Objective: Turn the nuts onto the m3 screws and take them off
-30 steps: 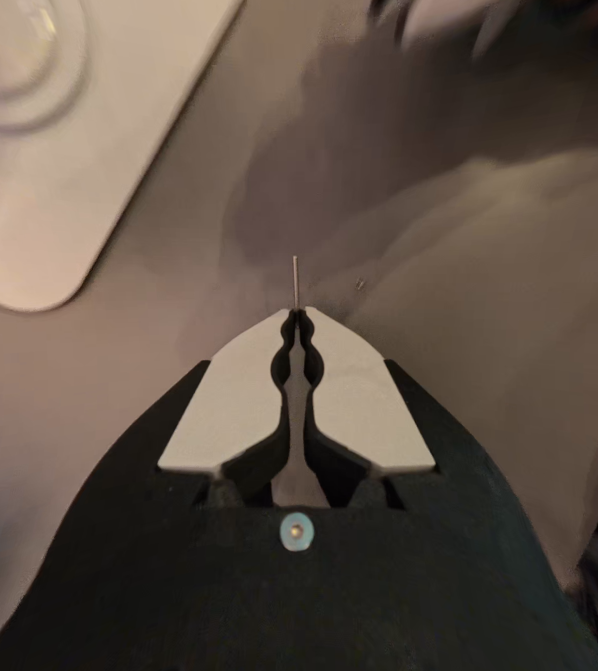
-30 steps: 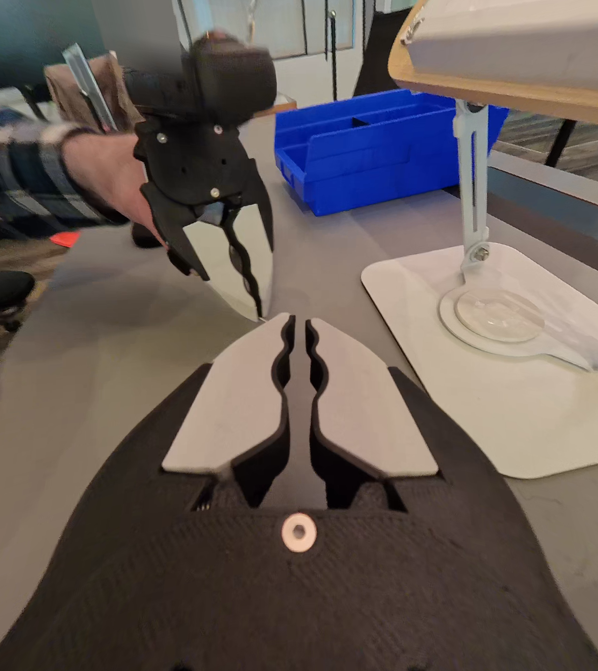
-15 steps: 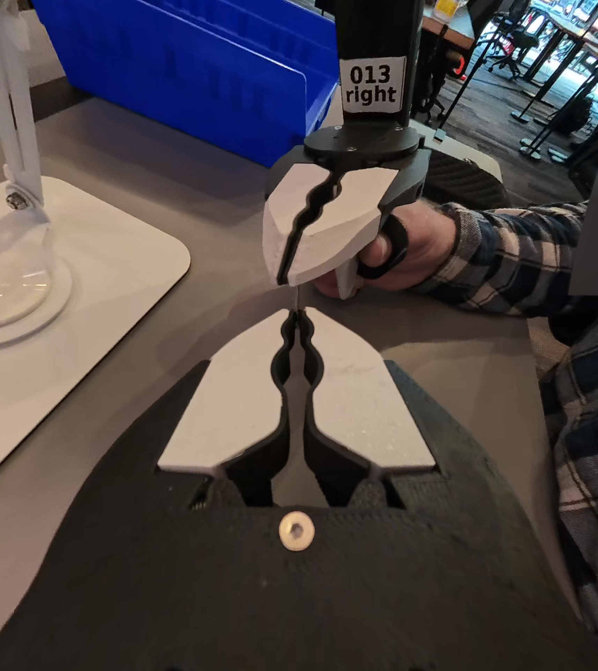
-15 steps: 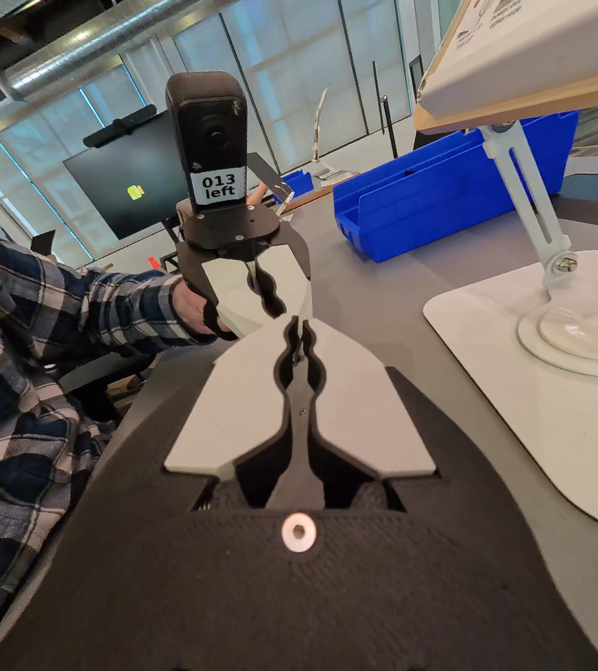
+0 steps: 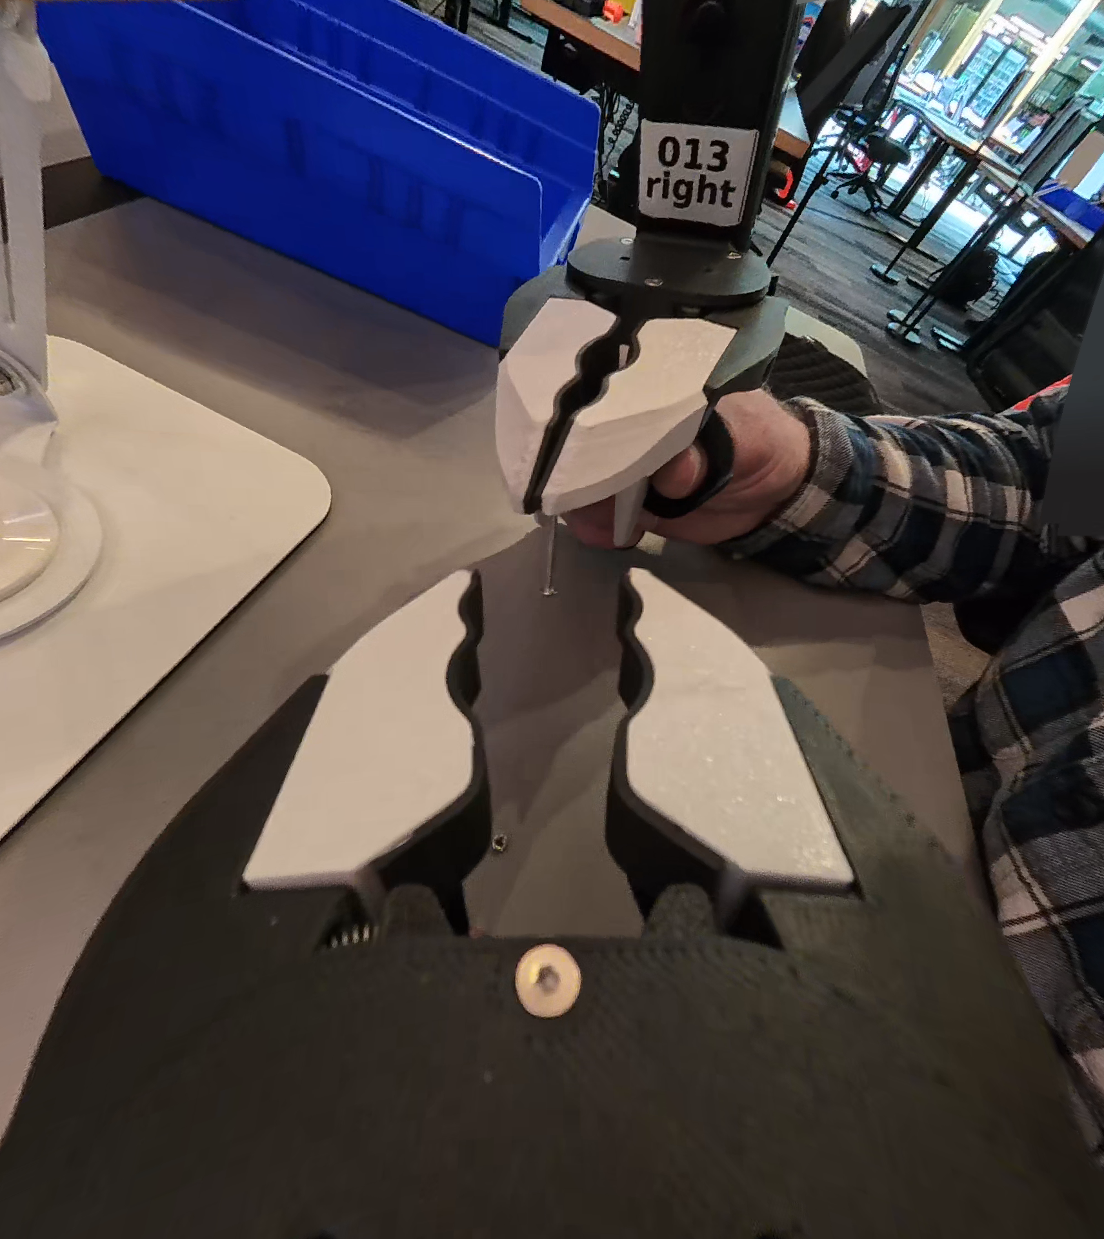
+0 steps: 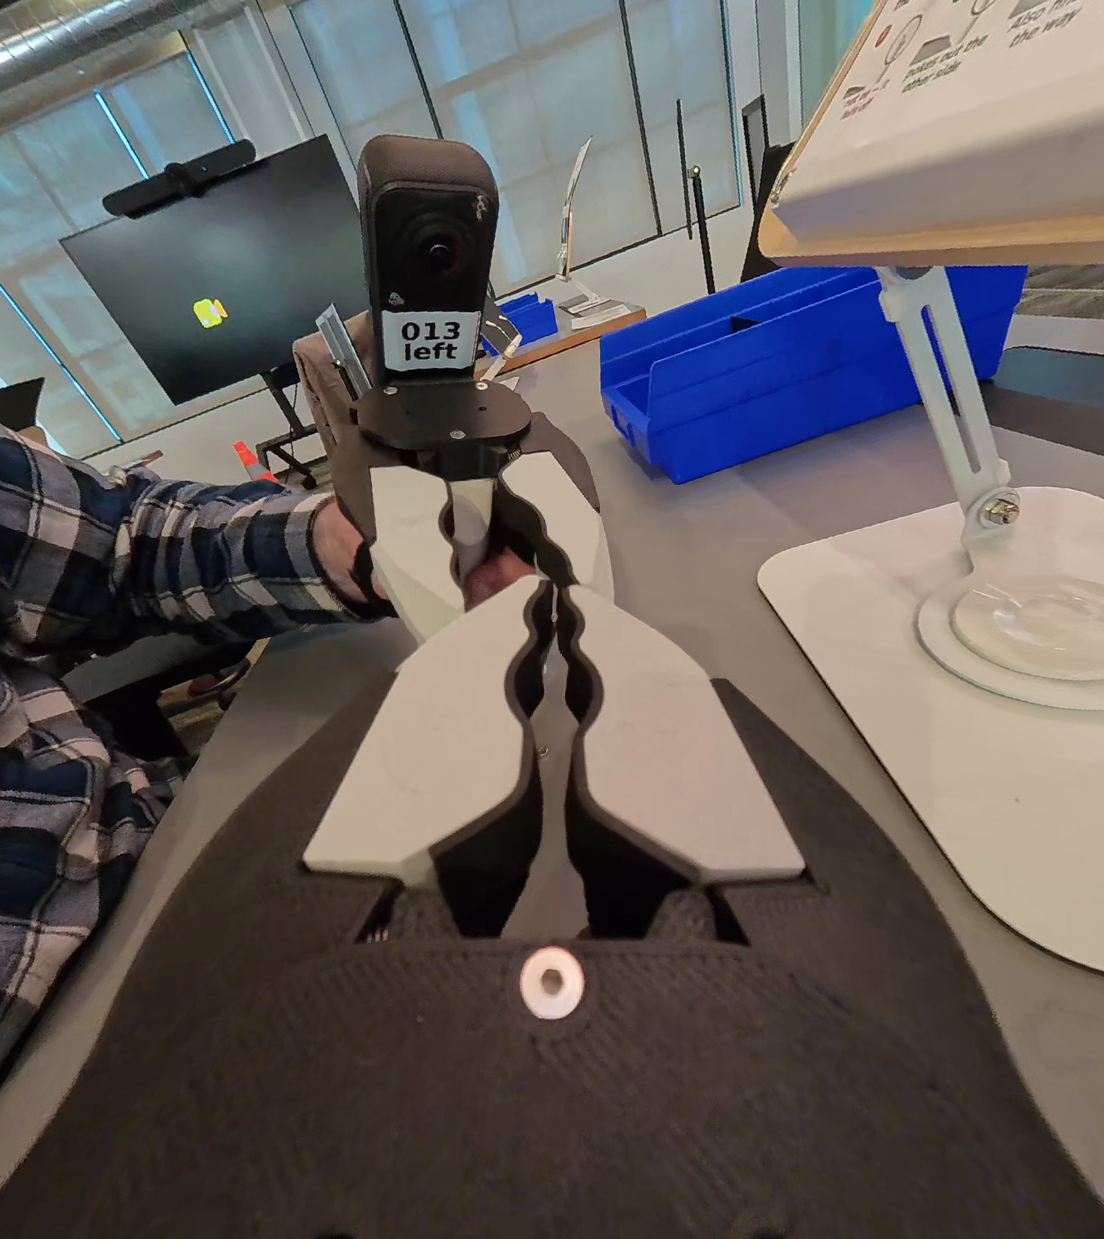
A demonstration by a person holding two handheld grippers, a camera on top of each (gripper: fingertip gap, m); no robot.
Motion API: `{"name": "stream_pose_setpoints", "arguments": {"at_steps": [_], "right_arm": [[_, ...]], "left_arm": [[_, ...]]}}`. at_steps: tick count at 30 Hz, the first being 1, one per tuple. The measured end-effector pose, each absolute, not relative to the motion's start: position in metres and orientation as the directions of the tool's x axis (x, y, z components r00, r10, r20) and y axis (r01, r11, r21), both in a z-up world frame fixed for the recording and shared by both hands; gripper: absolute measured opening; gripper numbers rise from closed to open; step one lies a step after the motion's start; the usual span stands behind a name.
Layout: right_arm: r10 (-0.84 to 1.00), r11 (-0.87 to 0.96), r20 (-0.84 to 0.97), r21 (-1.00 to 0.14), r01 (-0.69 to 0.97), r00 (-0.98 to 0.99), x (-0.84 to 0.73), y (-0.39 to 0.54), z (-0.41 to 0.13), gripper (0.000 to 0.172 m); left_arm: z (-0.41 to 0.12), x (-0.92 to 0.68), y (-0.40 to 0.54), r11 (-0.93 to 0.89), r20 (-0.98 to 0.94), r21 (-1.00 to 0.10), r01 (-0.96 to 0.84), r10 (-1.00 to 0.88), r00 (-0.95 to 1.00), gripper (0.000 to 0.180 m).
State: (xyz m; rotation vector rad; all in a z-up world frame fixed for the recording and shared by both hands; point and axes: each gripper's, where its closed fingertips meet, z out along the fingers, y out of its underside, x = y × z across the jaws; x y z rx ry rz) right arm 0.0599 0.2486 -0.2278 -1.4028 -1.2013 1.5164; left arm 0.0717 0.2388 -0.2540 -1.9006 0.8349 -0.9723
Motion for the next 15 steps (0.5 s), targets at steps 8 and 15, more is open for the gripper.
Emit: {"name": "stream_pose_setpoints", "arguments": {"at_steps": [8,15], "right_arm": [[0.965,-0.191,-0.215,-0.968,0.161,-0.148,0.058,0.24,-0.232,0.002],[0.976,-0.139,-0.172,-0.964,0.225,-0.136,0.056,0.239,-0.238,0.002]], "left_arm": [[-0.273,0.085,0.237,-0.415,0.254,-0.857,-0.306,-0.856,0.45,0.01],[-0.278,0.088,0.236,-0.418,0.263,-0.854,-0.31,-0.861,0.436,0.005]]}}
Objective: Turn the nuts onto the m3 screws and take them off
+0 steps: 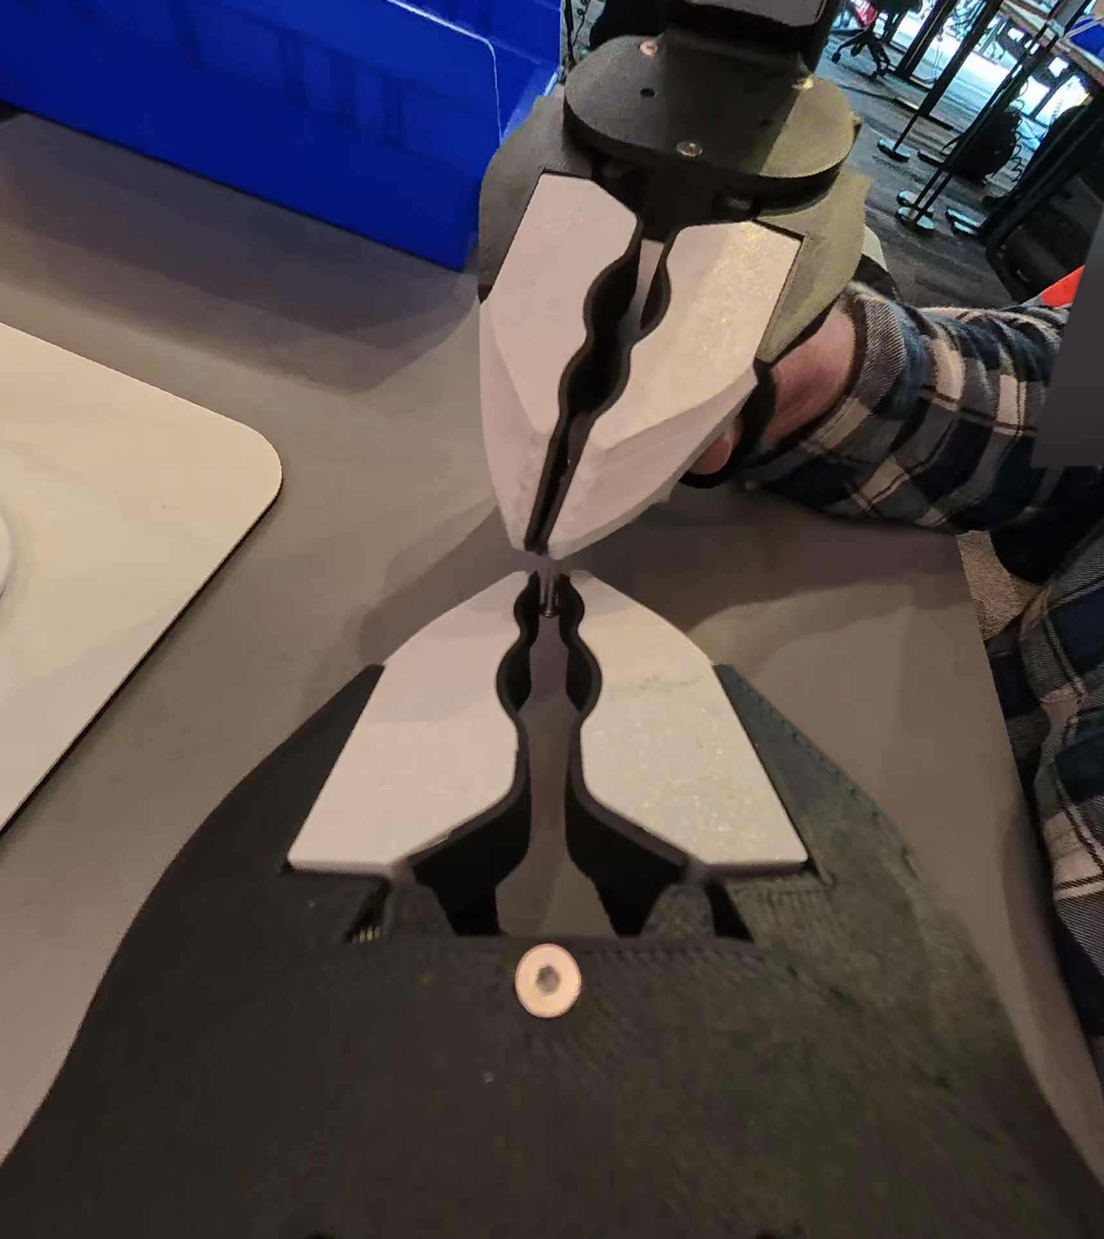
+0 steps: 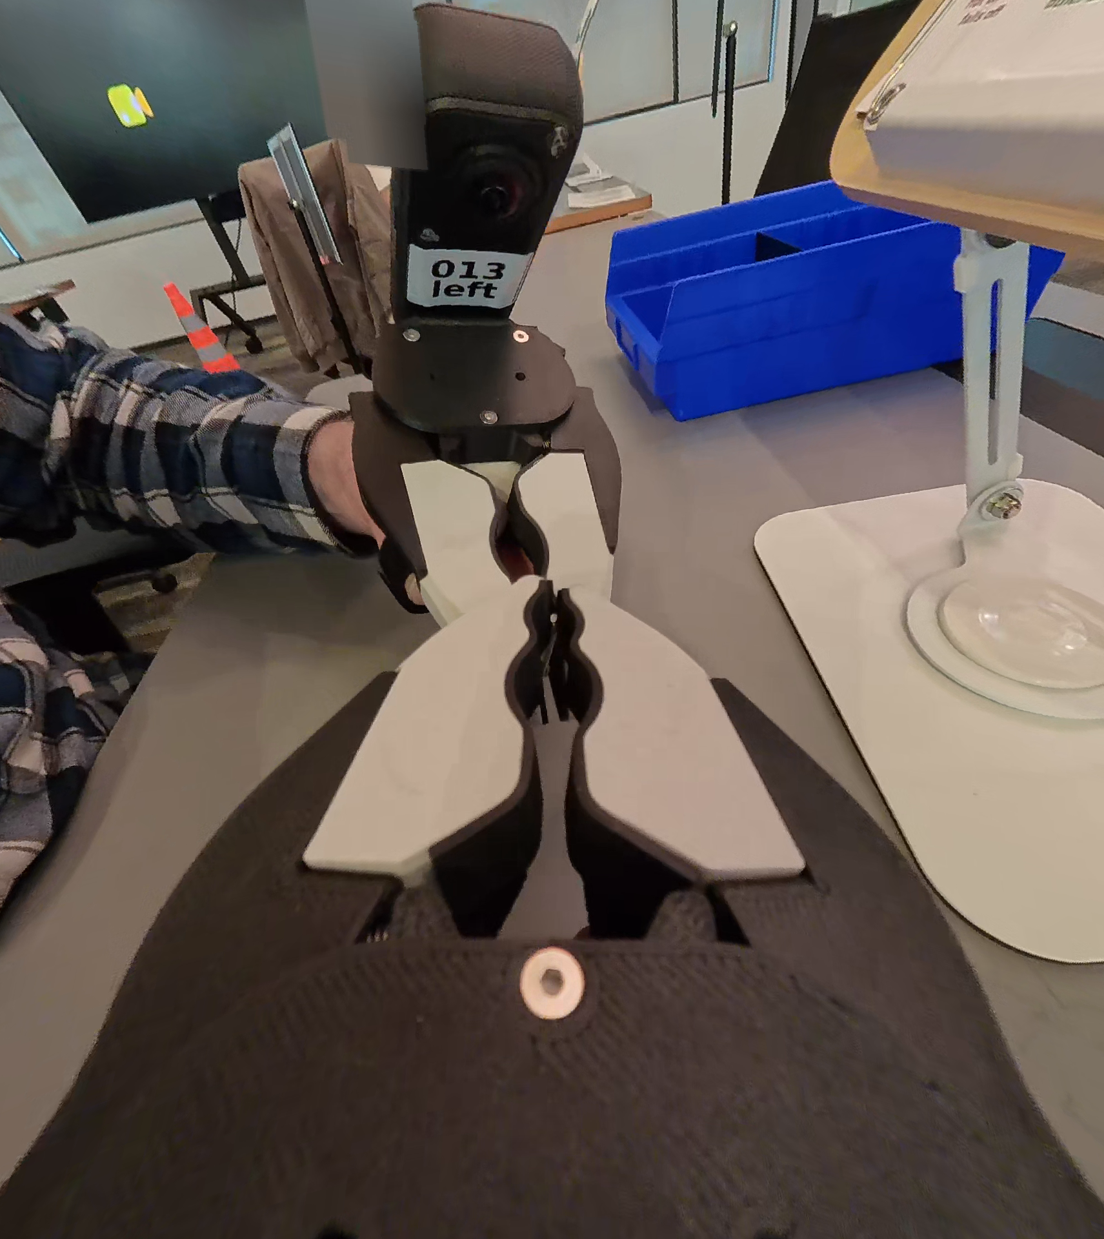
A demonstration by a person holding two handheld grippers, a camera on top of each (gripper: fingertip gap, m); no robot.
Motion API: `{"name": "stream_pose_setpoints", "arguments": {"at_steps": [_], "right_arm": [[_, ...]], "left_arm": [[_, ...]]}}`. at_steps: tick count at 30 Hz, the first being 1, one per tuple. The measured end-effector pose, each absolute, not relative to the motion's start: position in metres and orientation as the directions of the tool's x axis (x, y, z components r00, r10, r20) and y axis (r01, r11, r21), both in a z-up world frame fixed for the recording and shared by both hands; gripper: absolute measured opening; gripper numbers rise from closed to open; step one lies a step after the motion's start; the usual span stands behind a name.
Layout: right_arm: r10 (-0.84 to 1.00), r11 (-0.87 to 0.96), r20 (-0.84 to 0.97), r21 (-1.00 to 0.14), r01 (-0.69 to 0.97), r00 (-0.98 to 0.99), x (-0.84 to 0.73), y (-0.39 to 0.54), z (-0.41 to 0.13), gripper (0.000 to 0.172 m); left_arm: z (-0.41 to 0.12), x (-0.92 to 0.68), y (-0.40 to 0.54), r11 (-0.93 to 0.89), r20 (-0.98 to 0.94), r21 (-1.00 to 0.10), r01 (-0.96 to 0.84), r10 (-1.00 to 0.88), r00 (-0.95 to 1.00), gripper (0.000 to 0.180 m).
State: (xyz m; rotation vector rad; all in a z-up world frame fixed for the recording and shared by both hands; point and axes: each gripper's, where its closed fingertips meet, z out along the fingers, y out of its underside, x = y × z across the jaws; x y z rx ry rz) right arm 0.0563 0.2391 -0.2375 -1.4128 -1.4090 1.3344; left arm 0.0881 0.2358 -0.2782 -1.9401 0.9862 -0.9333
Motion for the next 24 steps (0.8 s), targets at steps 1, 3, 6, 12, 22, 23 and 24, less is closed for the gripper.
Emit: {"name": "stream_pose_setpoints", "arguments": {"at_steps": [1,3,6,12,22,23,24], "right_arm": [[0.976,-0.138,-0.171,-0.964,0.228,-0.135,0.056,0.239,-0.238,0.001],[0.977,-0.133,-0.166,-0.966,0.223,-0.135,0.055,0.239,-0.237,0.002],[0.978,-0.145,-0.166,-0.976,0.162,-0.123,0.055,0.241,-0.226,0.003],[0.983,-0.163,-0.171,-0.981,0.107,-0.072,0.067,0.263,-0.215,0.033],[0.969,0.051,-0.075,-0.873,0.485,-0.236,0.046,0.222,-0.292,0.02],[0.965,0.079,-0.061,-0.859,0.506,-0.254,0.043,0.217,-0.297,0.019],[0.961,0.105,-0.049,-0.845,0.524,-0.272,0.041,0.214,-0.303,0.018]], "left_arm": [[-0.279,0.088,0.236,-0.412,0.255,-0.857,-0.311,-0.862,0.438,0.004],[-0.278,0.089,0.236,-0.386,0.224,-0.868,-0.312,-0.866,0.448,0.004],[-0.27,0.087,0.24,-0.379,0.229,-0.885,-0.27,-0.86,0.455,0.004],[-0.254,0.058,0.257,-0.333,0.192,-0.921,-0.203,-0.84,0.507,0.003],[-0.241,0.006,0.292,-0.271,0.191,-0.961,-0.059,-0.799,0.571,0.003],[-0.244,0.006,0.293,-0.27,0.188,-0.961,-0.061,-0.799,0.571,0.003],[-0.246,0.007,0.294,-0.266,0.183,-0.962,-0.062,-0.798,0.574,0.003]]}}
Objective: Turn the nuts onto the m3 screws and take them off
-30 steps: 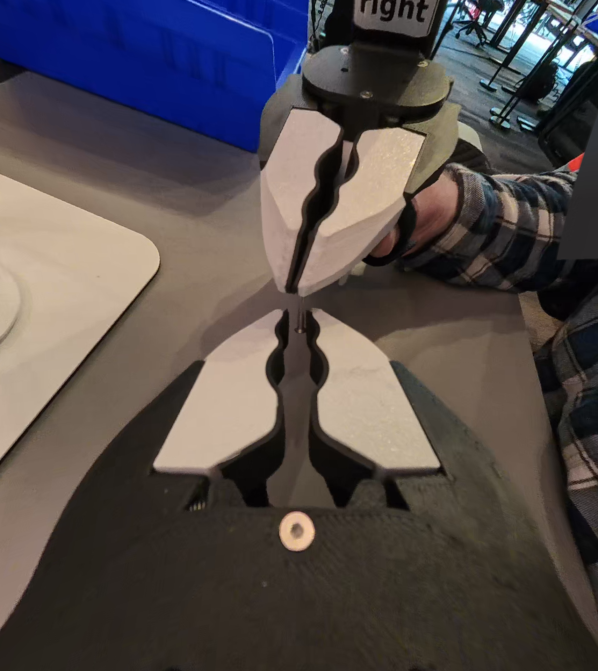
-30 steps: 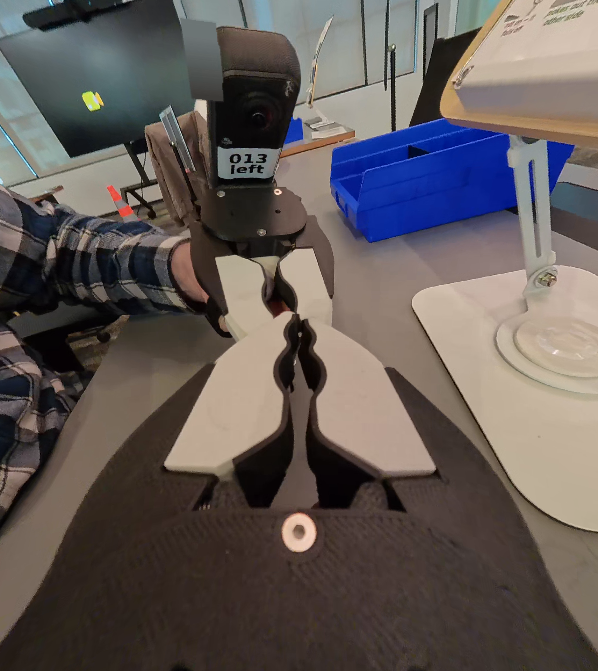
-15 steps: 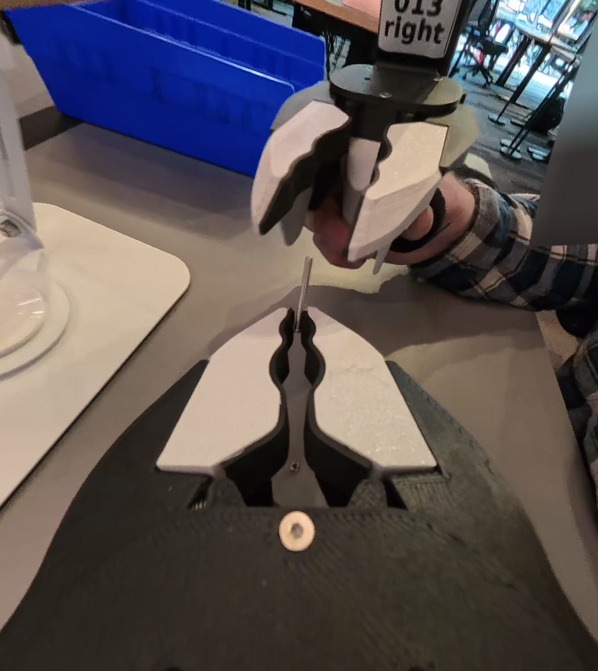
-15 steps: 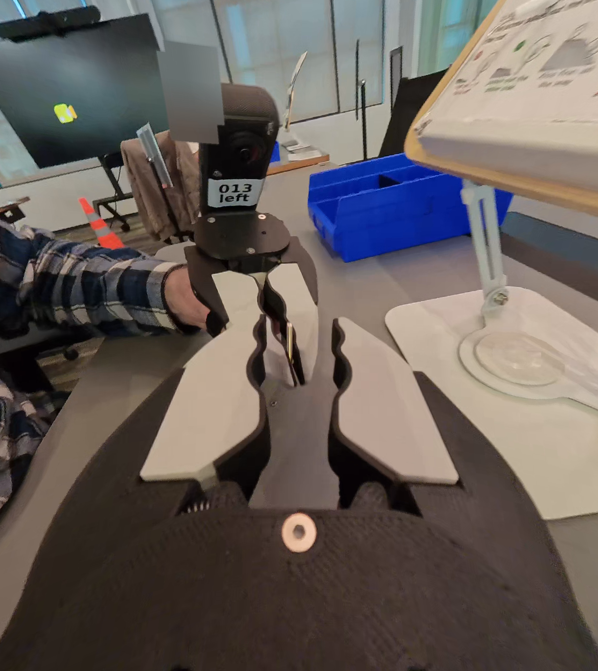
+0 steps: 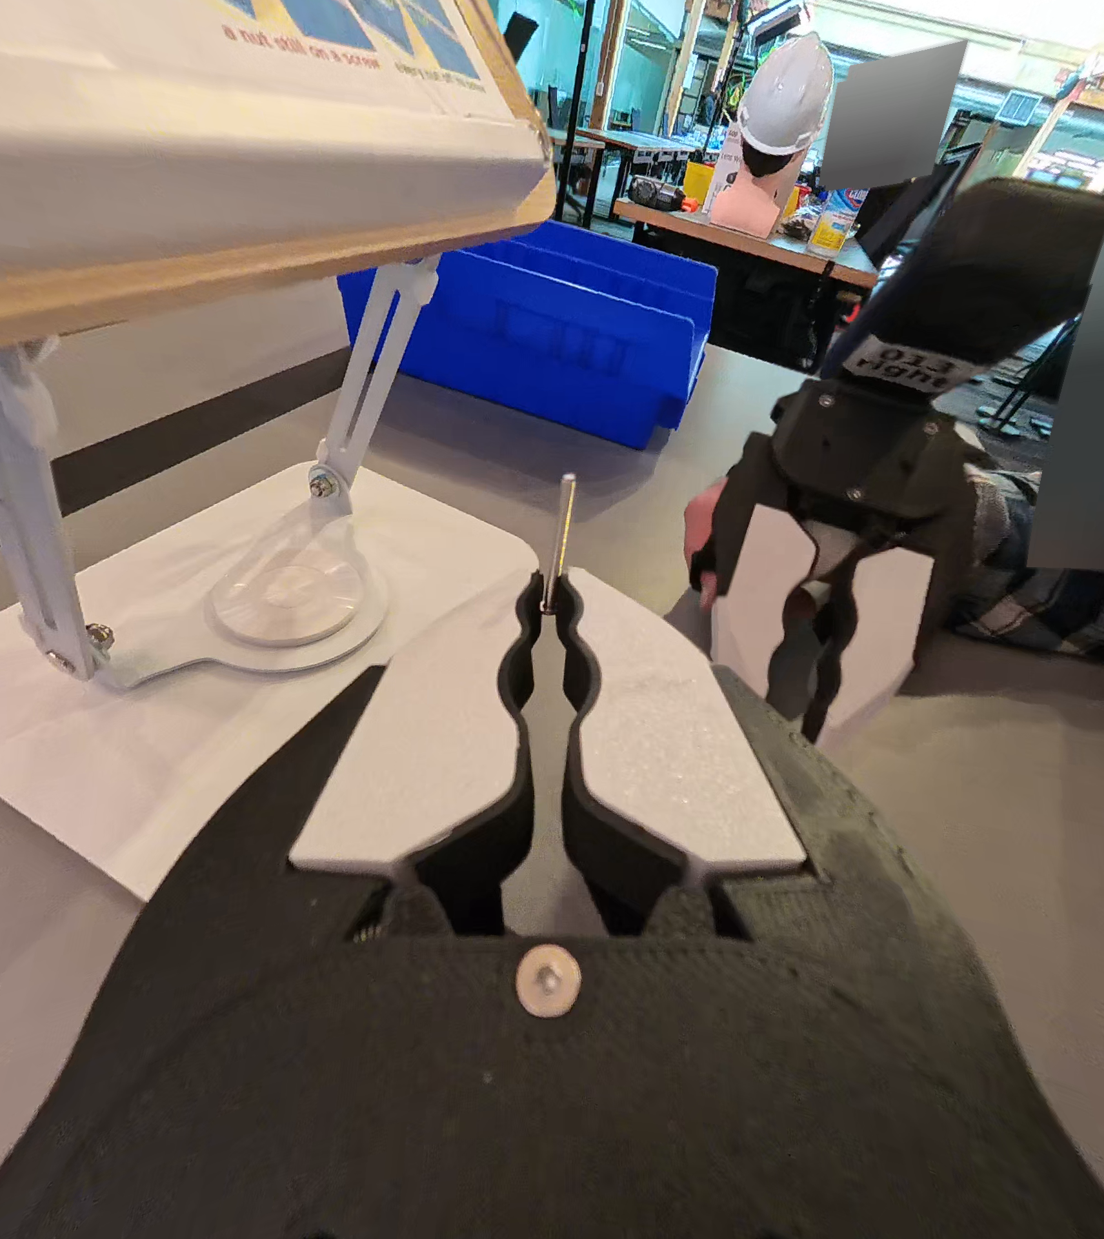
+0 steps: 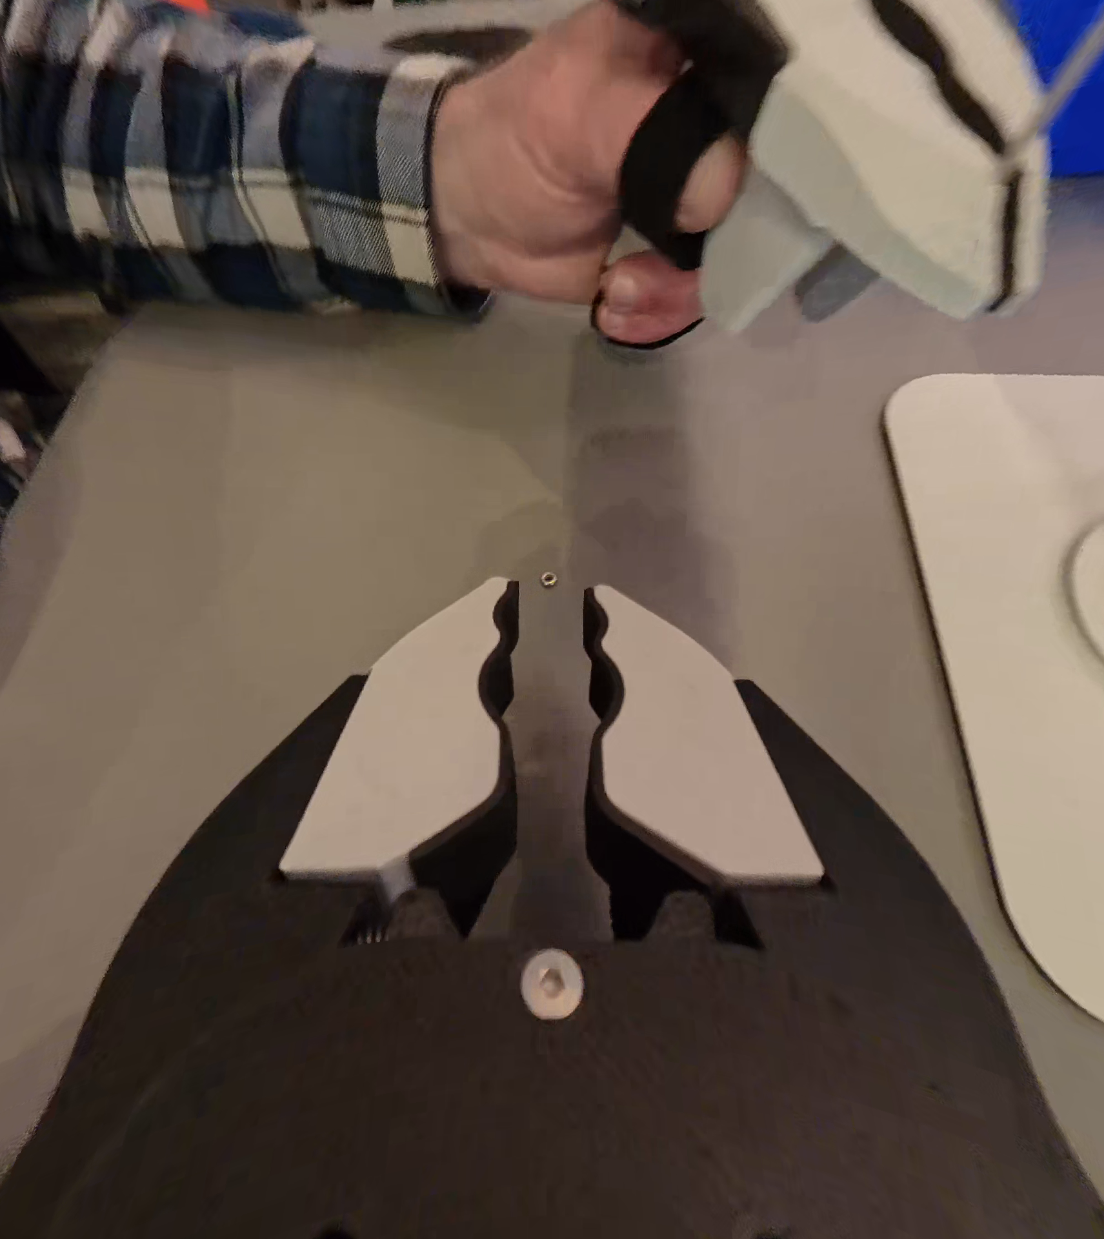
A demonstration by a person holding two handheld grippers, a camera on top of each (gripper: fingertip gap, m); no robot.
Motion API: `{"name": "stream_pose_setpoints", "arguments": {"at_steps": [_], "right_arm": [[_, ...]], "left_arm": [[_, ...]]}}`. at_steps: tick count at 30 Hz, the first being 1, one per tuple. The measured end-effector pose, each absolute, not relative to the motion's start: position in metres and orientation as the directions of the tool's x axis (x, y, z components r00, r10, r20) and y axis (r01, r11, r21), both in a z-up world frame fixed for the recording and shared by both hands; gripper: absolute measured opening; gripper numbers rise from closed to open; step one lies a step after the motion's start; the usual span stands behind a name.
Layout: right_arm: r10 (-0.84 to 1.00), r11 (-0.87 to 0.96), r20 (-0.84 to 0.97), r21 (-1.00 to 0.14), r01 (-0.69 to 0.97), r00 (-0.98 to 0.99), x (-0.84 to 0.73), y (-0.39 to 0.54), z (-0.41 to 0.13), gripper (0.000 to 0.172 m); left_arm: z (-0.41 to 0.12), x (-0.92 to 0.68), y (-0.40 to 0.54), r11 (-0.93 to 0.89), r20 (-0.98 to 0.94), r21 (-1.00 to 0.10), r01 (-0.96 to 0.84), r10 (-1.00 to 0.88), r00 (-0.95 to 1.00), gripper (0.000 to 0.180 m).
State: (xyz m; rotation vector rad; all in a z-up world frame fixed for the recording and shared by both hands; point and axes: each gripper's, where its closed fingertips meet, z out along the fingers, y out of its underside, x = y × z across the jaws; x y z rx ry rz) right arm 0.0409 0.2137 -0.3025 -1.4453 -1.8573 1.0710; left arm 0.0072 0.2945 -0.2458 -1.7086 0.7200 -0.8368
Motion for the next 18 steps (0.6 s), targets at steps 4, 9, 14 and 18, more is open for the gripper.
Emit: {"name": "stream_pose_setpoints", "arguments": {"at_steps": [4,9,14,18], "right_arm": [[0.942,0.211,0.014,-0.803,0.558,-0.336,0.032,0.202,-0.317,0.021],[0.935,0.233,-0.006,-0.741,0.629,-0.353,0.026,0.206,-0.331,0.012],[0.938,0.224,-0.024,-0.721,0.656,-0.346,0.022,0.205,-0.336,0.012],[0.955,0.191,-0.023,-0.715,0.673,-0.295,0.021,0.206,-0.337,0.014]], "left_arm": [[-0.252,0.012,0.299,-0.246,0.147,-0.965,-0.097,-0.803,0.577,0.003],[-0.253,0.009,0.307,-0.249,0.156,-0.965,-0.084,-0.8,0.579,0.003],[-0.252,0.001,0.31,-0.238,0.144,-0.968,-0.08,-0.785,0.603,0.003],[-0.255,-0.002,0.31,-0.233,0.125,-0.968,-0.098,-0.778,0.616,0.003]]}}
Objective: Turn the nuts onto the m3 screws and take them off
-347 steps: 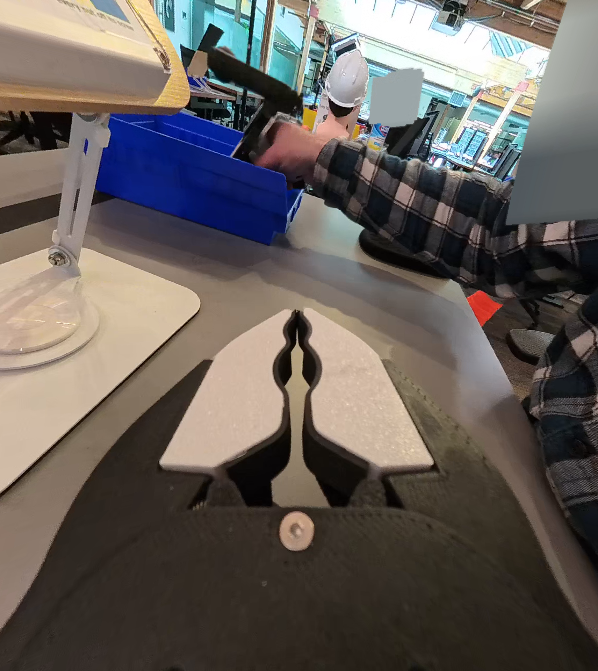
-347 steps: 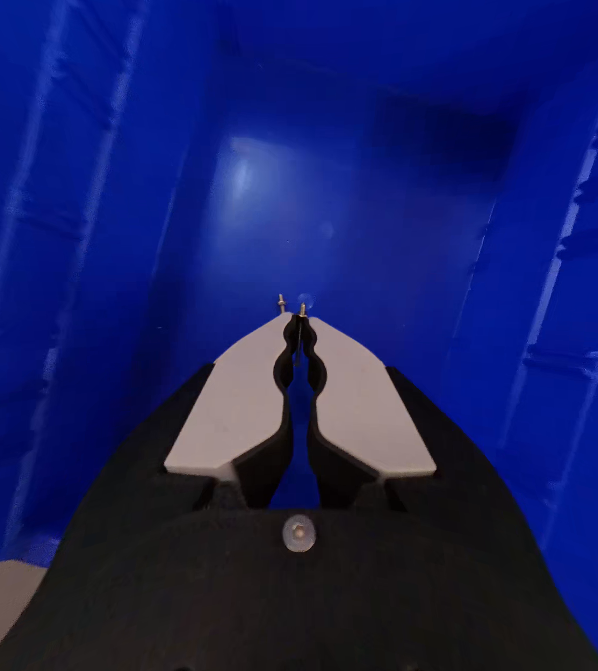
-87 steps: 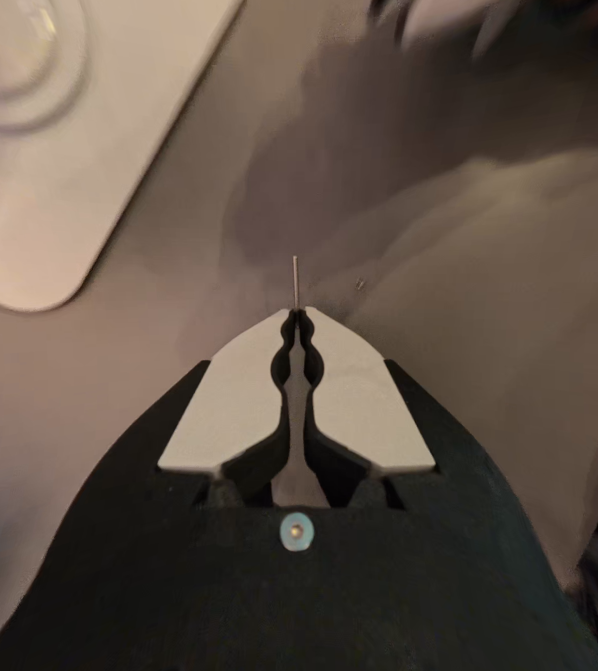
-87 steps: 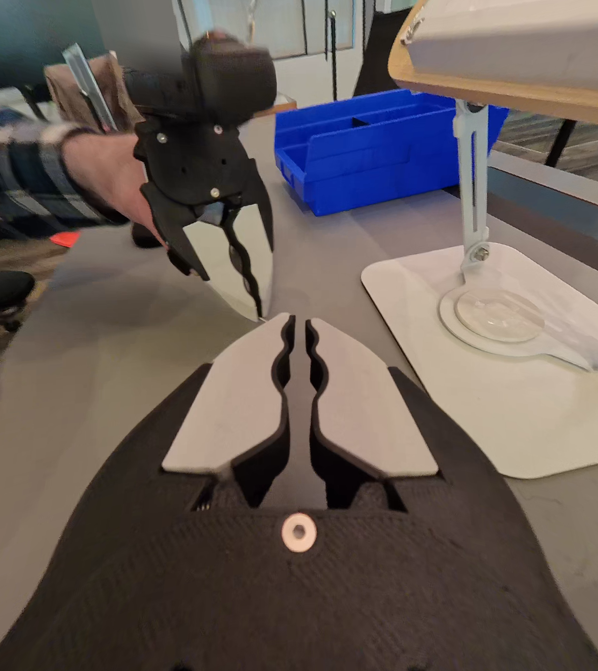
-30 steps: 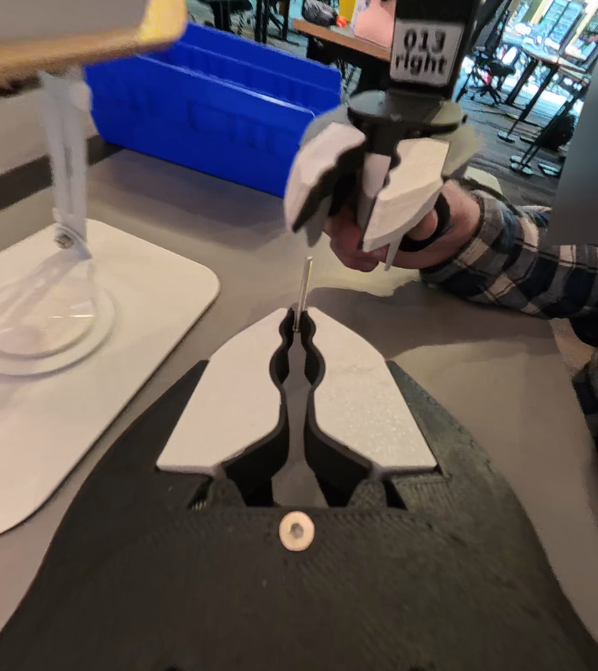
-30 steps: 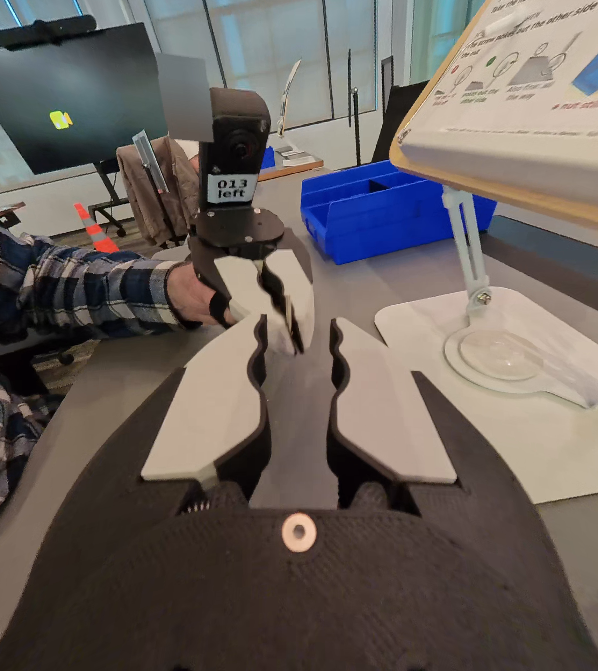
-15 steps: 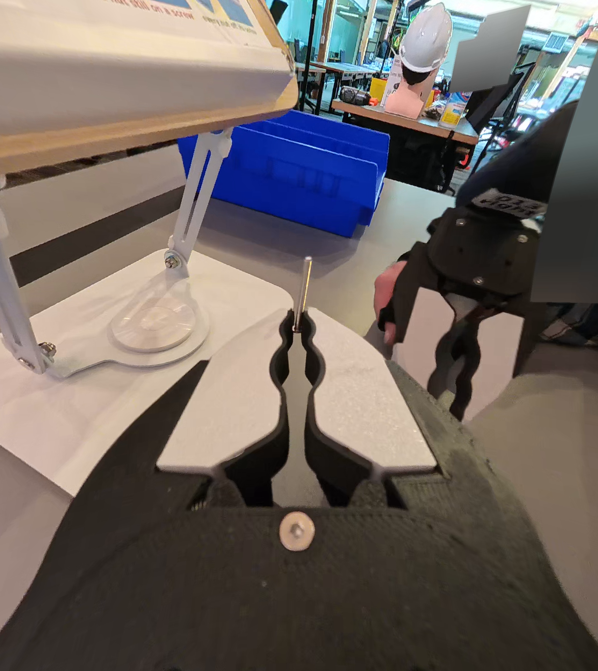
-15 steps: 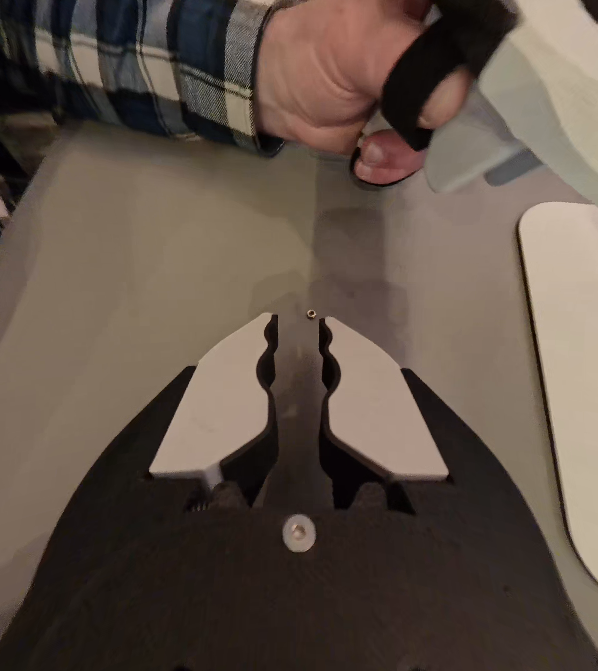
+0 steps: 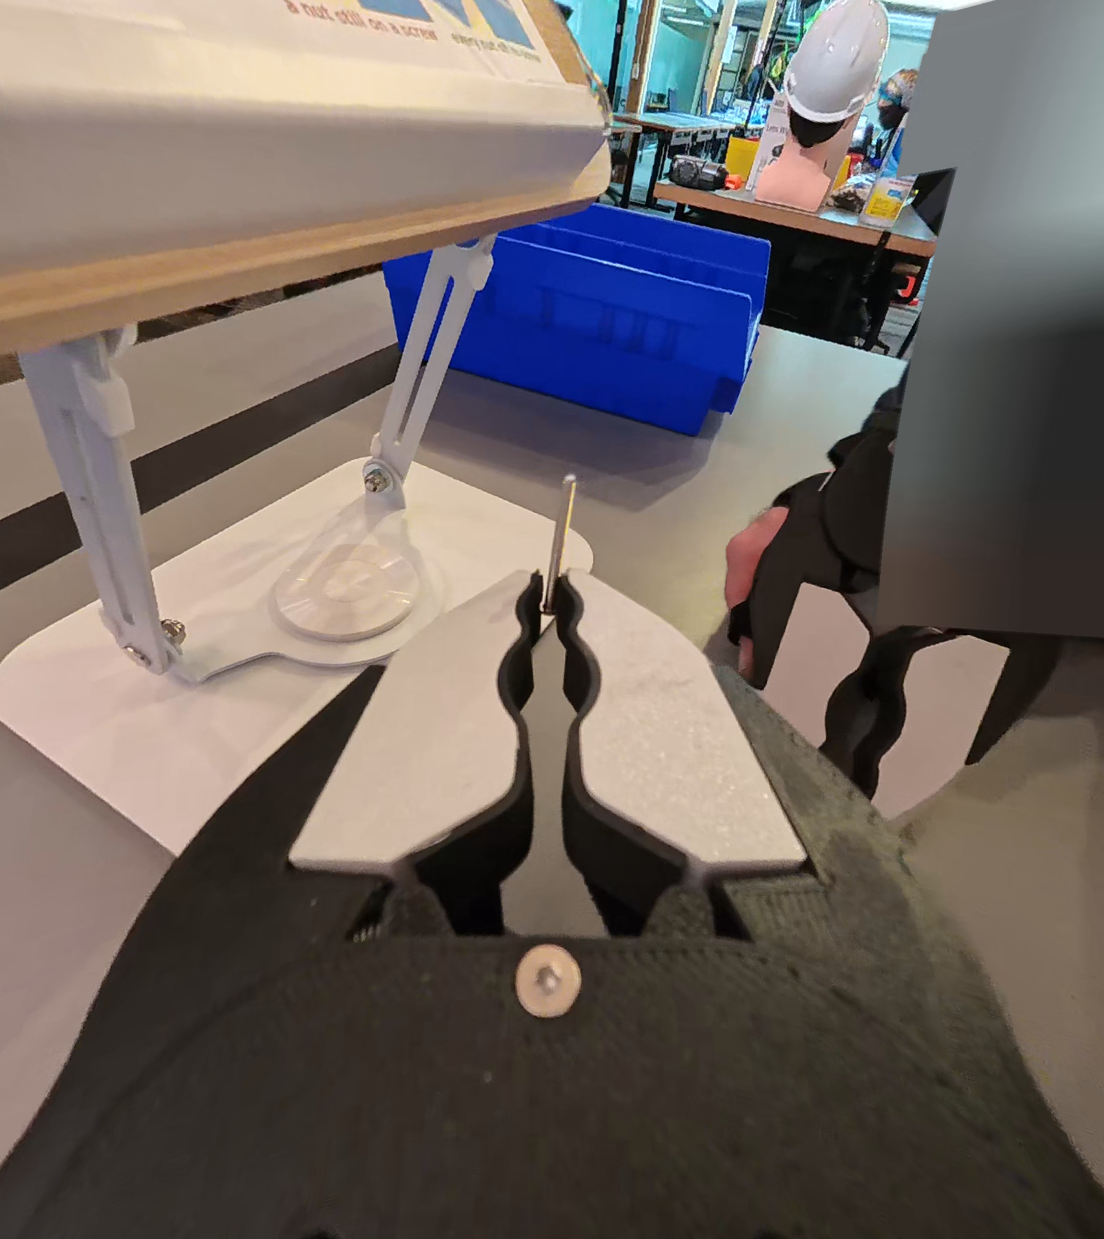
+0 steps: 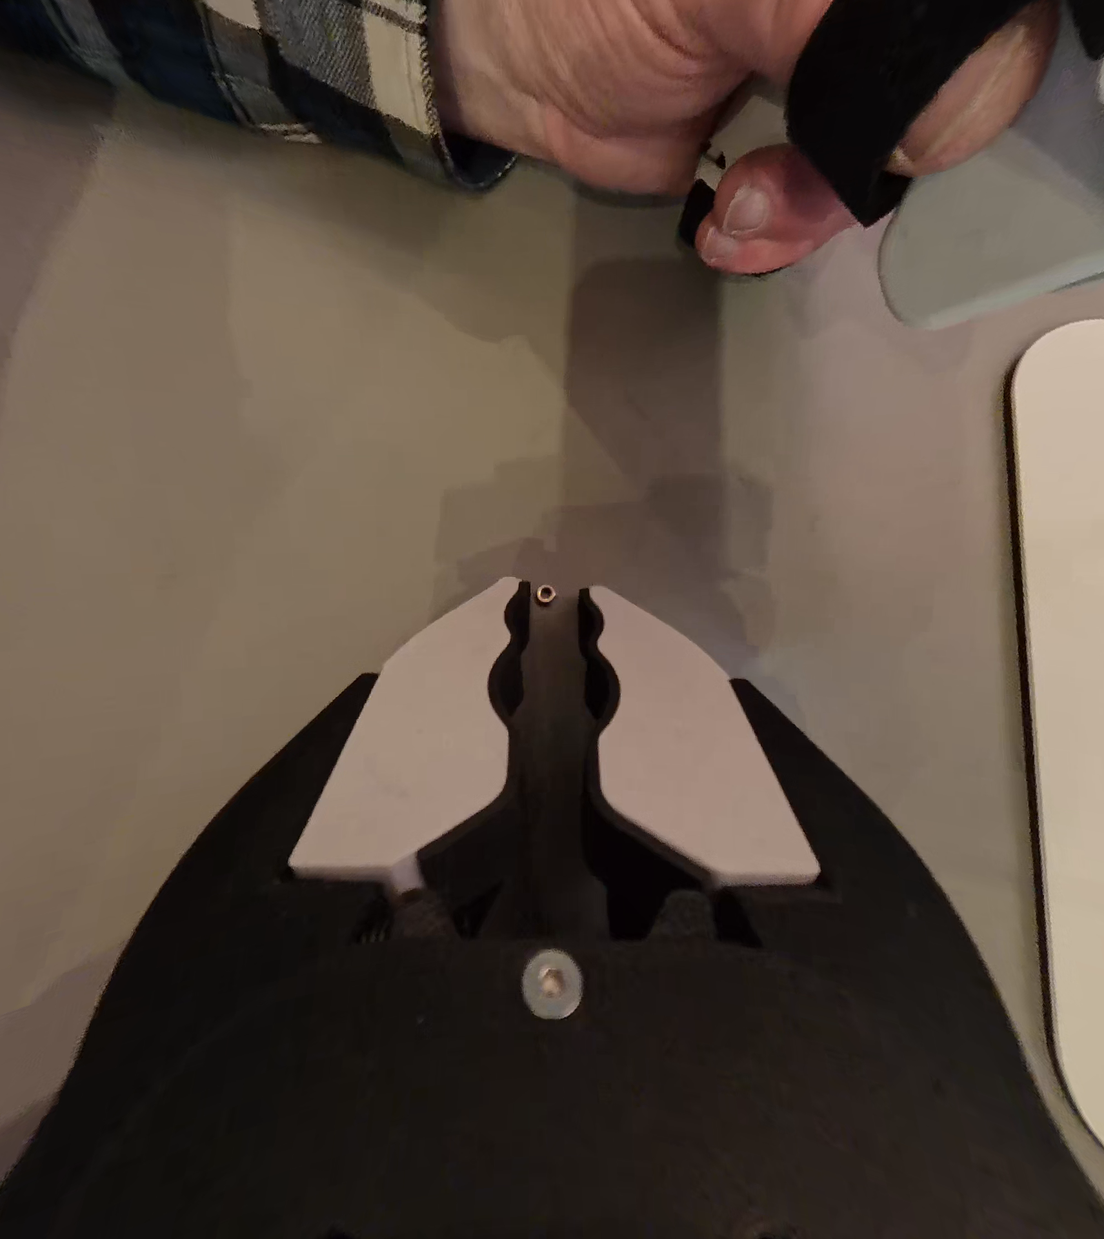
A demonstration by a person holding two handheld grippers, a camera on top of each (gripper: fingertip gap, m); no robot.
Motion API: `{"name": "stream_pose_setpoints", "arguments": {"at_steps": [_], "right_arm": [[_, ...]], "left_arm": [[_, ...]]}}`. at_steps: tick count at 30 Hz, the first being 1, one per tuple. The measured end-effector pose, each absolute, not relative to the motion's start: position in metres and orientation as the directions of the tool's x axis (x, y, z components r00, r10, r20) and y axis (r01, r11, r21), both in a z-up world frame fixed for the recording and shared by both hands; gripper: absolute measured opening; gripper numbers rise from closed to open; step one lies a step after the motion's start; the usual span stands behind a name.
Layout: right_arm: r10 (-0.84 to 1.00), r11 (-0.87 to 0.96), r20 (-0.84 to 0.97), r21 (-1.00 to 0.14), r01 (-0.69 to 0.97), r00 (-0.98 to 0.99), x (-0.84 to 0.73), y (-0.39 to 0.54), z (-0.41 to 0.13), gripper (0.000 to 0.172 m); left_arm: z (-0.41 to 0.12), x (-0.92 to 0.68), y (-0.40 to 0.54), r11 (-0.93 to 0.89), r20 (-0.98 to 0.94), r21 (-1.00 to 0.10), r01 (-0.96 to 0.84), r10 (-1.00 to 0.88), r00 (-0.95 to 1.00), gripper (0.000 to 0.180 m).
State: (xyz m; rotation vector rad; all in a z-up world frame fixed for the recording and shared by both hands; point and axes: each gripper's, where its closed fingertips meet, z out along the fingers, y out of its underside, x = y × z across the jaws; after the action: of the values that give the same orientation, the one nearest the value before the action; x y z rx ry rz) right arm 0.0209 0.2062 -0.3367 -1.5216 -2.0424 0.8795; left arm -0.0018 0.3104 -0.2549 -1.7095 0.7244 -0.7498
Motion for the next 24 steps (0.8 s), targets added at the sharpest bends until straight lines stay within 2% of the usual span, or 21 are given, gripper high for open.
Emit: {"name": "stream_pose_setpoints", "arguments": {"at_steps": [6,15,20,24], "right_arm": [[0.98,0.128,-0.023,-0.68,0.722,-0.195,0.025,0.204,-0.338,0.012],[0.988,0.126,-0.004,-0.529,0.839,-0.152,0.028,0.203,-0.34,0.007],[0.997,0.068,-0.009,-0.478,0.876,-0.083,0.028,0.201,-0.341,0.01],[0.999,0.041,0.013,-0.45,0.892,-0.039,0.028,0.202,-0.342,0.006]], "left_arm": [[-0.254,-0.002,0.31,-0.239,0.138,-0.967,-0.085,-0.776,0.615,0.003],[-0.251,-0.014,0.312,-0.236,0.124,-0.967,-0.093,-0.758,0.64,0.003],[-0.255,-0.024,0.315,-0.247,0.119,-0.963,-0.104,-0.744,0.658,0.004],[-0.254,-0.028,0.317,-0.262,0.152,-0.962,-0.071,-0.737,0.659,0.004]]}}
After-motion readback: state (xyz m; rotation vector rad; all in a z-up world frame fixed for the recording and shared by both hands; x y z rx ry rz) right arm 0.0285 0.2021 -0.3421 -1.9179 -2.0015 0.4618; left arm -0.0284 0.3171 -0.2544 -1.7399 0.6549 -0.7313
